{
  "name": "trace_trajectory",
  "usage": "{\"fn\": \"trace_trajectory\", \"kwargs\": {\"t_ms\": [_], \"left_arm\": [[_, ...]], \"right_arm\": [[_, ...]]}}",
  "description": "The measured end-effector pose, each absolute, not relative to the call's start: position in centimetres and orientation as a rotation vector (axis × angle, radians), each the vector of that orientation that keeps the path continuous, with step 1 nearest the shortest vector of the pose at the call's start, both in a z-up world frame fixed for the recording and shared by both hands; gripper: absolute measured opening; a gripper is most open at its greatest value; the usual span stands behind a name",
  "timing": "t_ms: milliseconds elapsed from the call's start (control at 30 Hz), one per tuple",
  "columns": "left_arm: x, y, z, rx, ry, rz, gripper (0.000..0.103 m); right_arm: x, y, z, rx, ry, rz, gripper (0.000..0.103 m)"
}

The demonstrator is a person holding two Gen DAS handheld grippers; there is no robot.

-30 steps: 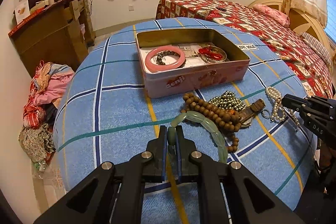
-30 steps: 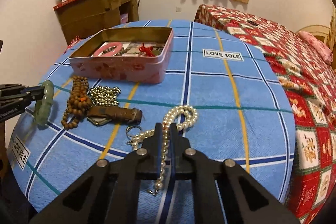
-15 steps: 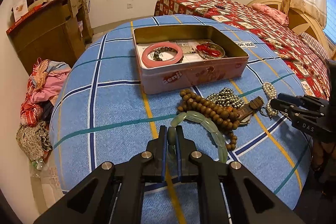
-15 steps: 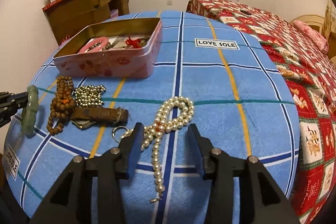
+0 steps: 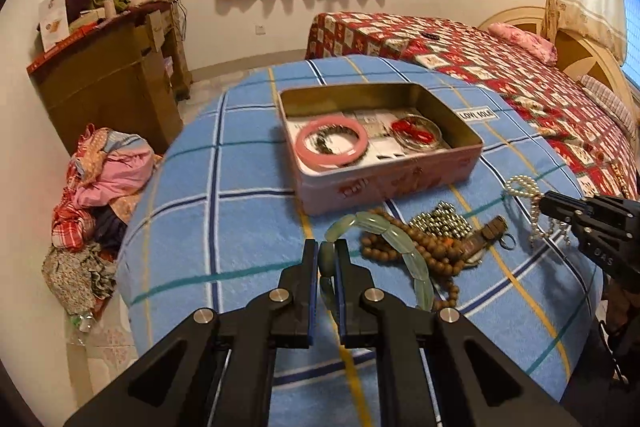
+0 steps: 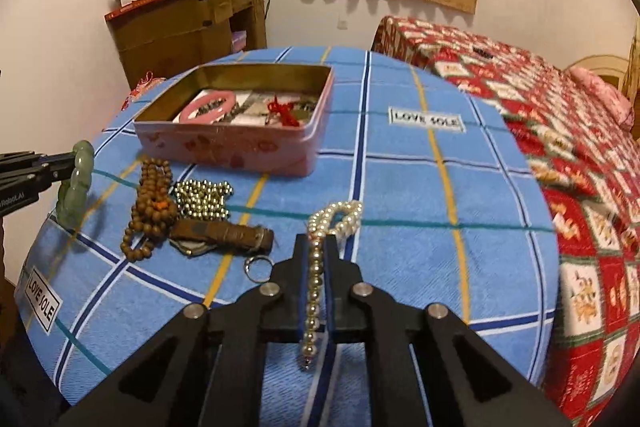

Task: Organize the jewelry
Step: 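Carry the jade bangle with the left tool into the tin while the right tool carries the pearls there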

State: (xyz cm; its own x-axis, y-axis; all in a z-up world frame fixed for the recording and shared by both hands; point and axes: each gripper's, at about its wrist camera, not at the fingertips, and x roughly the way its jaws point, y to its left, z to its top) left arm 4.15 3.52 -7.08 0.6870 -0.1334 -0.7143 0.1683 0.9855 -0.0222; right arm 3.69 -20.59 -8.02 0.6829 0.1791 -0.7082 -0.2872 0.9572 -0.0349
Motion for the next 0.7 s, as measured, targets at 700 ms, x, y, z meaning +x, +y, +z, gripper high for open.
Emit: {"fn": "trace_trajectory", "kwargs": {"t_ms": [700], "left_arm": [[9.2,2.5,-2.8,0.119,0.693,-0.138,0.006]], "right_arm": [[7.7,-16.9,-2.4,-0.31,0.613,0.287,0.008]]}}
